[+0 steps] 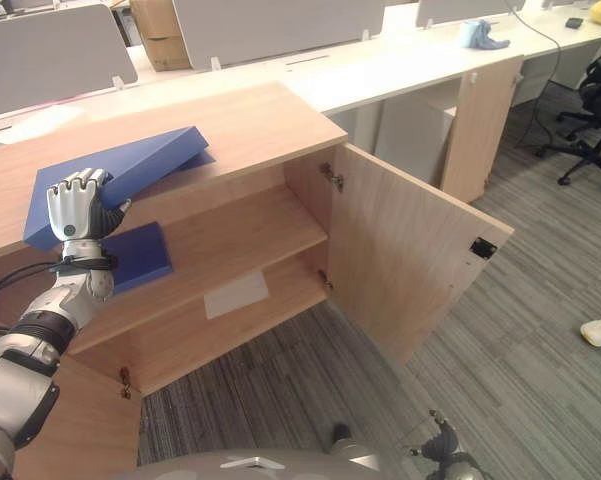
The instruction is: Put the empty folder in the office cabinet
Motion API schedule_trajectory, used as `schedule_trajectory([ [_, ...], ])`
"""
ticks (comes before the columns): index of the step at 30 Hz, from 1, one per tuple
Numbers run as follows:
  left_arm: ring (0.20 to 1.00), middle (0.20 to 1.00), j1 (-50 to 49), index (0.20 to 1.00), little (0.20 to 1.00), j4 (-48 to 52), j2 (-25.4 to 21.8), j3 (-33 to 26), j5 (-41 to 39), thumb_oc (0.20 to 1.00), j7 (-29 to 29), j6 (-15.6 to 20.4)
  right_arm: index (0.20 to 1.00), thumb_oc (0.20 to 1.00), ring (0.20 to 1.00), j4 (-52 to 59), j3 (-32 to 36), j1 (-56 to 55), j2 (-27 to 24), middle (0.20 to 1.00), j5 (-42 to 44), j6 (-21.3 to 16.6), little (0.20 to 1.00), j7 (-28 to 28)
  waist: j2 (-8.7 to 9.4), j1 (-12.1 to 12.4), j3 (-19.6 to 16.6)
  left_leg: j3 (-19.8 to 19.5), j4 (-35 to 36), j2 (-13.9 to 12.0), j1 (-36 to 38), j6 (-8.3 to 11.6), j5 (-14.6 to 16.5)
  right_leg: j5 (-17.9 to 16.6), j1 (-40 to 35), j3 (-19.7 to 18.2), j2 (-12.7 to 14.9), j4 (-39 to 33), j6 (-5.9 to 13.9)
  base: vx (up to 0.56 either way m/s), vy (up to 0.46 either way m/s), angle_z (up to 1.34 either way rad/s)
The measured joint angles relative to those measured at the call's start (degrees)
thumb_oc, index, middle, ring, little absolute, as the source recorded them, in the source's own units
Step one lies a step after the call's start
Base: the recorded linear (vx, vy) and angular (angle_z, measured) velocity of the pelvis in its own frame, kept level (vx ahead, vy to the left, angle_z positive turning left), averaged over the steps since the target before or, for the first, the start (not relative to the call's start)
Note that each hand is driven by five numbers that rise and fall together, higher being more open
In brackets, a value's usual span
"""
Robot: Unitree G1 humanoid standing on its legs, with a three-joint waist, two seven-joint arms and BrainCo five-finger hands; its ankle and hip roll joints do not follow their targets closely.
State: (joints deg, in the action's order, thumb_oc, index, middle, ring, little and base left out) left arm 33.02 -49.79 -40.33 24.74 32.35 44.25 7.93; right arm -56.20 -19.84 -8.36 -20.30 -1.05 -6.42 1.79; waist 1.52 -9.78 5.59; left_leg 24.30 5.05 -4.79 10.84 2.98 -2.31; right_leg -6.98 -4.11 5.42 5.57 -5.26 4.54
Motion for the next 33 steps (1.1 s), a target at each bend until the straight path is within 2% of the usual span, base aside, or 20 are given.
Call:
schedule_trajectory([
  [1,0.2,0.2,0.0,0.2,0.2,0.0,0.0,0.0,0.0,0.2,0.0,0.0,1.0,1.0,1.0,0.0,0.0,0.0,0.0,1.0,0.0,0.0,1.0,0.0,0.0,0.0,0.0,0.0,0.0,0.0,0.0,0.0,0.0,0.0,0.0,0.0,0.0,0.0,0.0,-0.1,-0.028,0.15],
  [3,0.2,0.2,-12.33,0.2,0.2,27.42,-1.67,-4.35,-3.2,0.2,1.93,3.27,1.0,1.0,1.0,13.27,-0.25,-1.63,-0.88,1.0,1.28,-0.27,1.0,-0.4,0.03,2.75,-0.04,-1.55,0.0,-0.02,-0.44,-0.09,-0.32,-0.23,-0.55,1.75,0.25,0.3,-0.16,-0.18,-0.05,0.24],
  [4,0.2,0.2,-12.33,0.2,0.2,27.42,-1.67,-4.35,-3.2,0.2,1.93,3.27,1.0,1.0,1.0,13.27,-0.25,-1.63,-0.88,1.0,1.28,-0.27,1.0,-0.4,0.03,2.75,-0.04,-1.55,0.0,-0.02,-0.44,-0.09,-0.32,-0.23,-0.55,1.75,0.25,0.3,-0.16,-0.13,-0.03,0.19],
  [6,0.2,0.2,-23.49,0.2,0.2,52.24,-4.73,-10.55,-9.56,0.2,-1.19,7.66,1.0,1.0,1.0,27.04,-1.31,-3.3,-1.66,1.0,4.83,-0.63,1.0,-2.17,0.36,4.58,-0.08,-3.07,0.01,0.03,-0.87,0.07,-0.43,-0.22,-0.88,3.18,0.47,0.32,-0.16,-0.07,-0.022,0.34],
  [7,0.2,0.2,-25.76,0.2,0.2,58.08,-4.28,-12.83,-12.48,0.2,-3.54,10.2,1.0,1.0,1.0,29.59,-1.18,-3.34,-1.64,1.0,5.44,-0.69,1.0,-3.17,0.54,4.88,-0.2,-3.88,0.0,0.16,-0.66,0.1,-0.46,-0.19,-1.11,3.49,0.61,0.32,-0.15,-0.04,-0.026,0.42],
  [8,0.2,0.2,-26.92,0.2,0.2,61.41,-3.08,-14.37,-15.79,0.2,-6.03,12.31,1.0,1.0,1.0,30.17,-1.03,-2.85,-1.38,1.0,5.86,-0.64,1.0,-4.25,0.52,6.17,-0.23,-4.38,0.0,0.31,-0.48,0.13,-0.41,-0.06,-1.53,3.7,0.67,0.26,-0.01,-0.04,-0.028,0.37],
  [10,0.2,0.2,-27.07,0.2,0.2,61.76,-1.44,-14.86,-23.22,0.2,-11.33,15.77,1.0,1.0,1.0,27.84,-0.48,-1.7,-0.07,1.0,6.74,0.38,1.0,-6.39,0.88,8.12,-0.53,-5.76,0.0,0.77,-0.49,0.27,-0.1,1.19,-1.96,4.7,1.08,-0.05,0.92,-0.03,-0.02,0.33],
  [11,0.2,0.2,-27.71,0.2,0.2,60.65,0.38,-15.34,-26.98,0.2,-14.19,16.28,1.0,1.0,1.0,26.77,-0.54,-1.59,0.35,1.0,6.74,0.76,1.0,-7.29,0.95,8.78,-0.53,-6.03,0.0,0.94,-0.65,0.29,-0.11,1.74,-1.87,4.69,1.56,-0.06,0.76,-0.02,-0.01,0.18],
  [12,0.2,0.2,-27.71,0.2,0.2,60.65,0.38,-15.34,-26.98,0.2,-14.19,16.28,1.0,1.0,1.0,26.77,-0.54,-1.59,0.35,1.0,6.74,0.76,1.0,-7.29,0.95,8.78,-0.53,-6.03,0.0,0.94,-0.65,0.29,-0.11,1.74,-1.87,4.69,1.56,-0.06,0.76,-0.03,-0.006,0.09],
  [13,0.2,0.2,-31.4,0.2,0.2,60.12,3.53,-16.72,-34.36,0.2,-19.83,16.26,1.0,1.0,1.0,26.89,-0.6,-2.34,0.48,1.0,6.74,1.53,1.0,-9.05,1.36,8.73,-0.86,-6.5,0.0,1.13,-1.93,0.34,-0.17,1.84,-0.89,4.64,1.72,-0.06,0.9,-0.04,-0.004,0.03],
  [17,0.2,0.2,-38.58,0.2,0.2,57.53,5.08,-18.56,-44.16,0.2,-31.22,15.75,1.0,1.0,1.0,29.87,-0.42,-3.6,-0.44,1.0,6.85,1.8,1.0,-11.34,2.19,8.64,-1.03,-6.54,0.0,1.08,-2.52,0.12,-0.48,1.43,-0.08,4.56,1.6,-0.06,0.86,-0.03,0.003,-0.03],
  [18,0.2,0.2,-38.58,0.2,0.2,57.53,5.08,-18.56,-44.16,0.2,-31.22,15.75,1.0,1.0,1.0,29.87,-0.42,-3.6,-0.44,1.0,6.85,1.8,1.0,-11.34,2.19,8.64,-1.03,-6.54,0.0,1.08,-2.52,0.12,-0.48,1.43,-0.08,4.56,1.6,-0.06,0.86,0.0,0.0,0.0],
  [21,0.2,0.2,-40.75,0.2,0.2,55.45,5.63,-18.51,-50.14,0.2,-38.22,15.91,1.0,1.0,1.0,34.62,0.39,-3.62,-1.36,1.0,9.31,1.8,1.0,-11.62,2.28,8.94,-1.07,-6.67,-0.01,1.08,-2.54,0.01,-0.43,1.16,-0.27,4.63,1.52,-0.06,1.23,-0.04,0.018,0.01],
  [27,0.2,0.2,-45.91,0.2,0.2,52.84,9.44,-20.9,-60.66,0.2,-47.44,17.45,1.0,1.0,1.0,49.99,4.36,-1.19,-5.4,1.0,15.19,0.08,1.0,-13.4,1.34,8.84,-0.57,-7.04,-0.03,1.14,-2.23,-0.38,-0.67,0.69,-0.9,4.74,1.28,-0.03,0.67,-0.02,0.012,0.03],
  [32,0.2,0.2,-45.95,0.2,0.2,52.04,10.0,-20.9,-66.09,0.2,-54.57,17.65,1.0,1.0,1.0,51.66,8.68,6.32,-7.35,1.0,22.77,0.03,1.0,-14.32,1.49,9.86,-0.64,-7.29,-0.02,1.15,-2.22,-0.4,-0.64,0.74,-1.02,4.89,1.21,-0.05,0.64,0.0,0.005,0.02],
  [33,0.2,0.2,-45.95,0.2,0.2,52.04,10.0,-20.9,-66.09,0.2,-54.57,17.65,1.0,1.0,1.0,51.66,8.68,6.32,-7.35,1.0,22.77,0.03,1.0,-14.32,1.49,9.86,-0.64,-7.29,-0.02,1.15,-2.22,-0.4,-0.64,0.74,-1.02,4.89,1.21,-0.05,0.64,0.0,0.0,0.0],
])
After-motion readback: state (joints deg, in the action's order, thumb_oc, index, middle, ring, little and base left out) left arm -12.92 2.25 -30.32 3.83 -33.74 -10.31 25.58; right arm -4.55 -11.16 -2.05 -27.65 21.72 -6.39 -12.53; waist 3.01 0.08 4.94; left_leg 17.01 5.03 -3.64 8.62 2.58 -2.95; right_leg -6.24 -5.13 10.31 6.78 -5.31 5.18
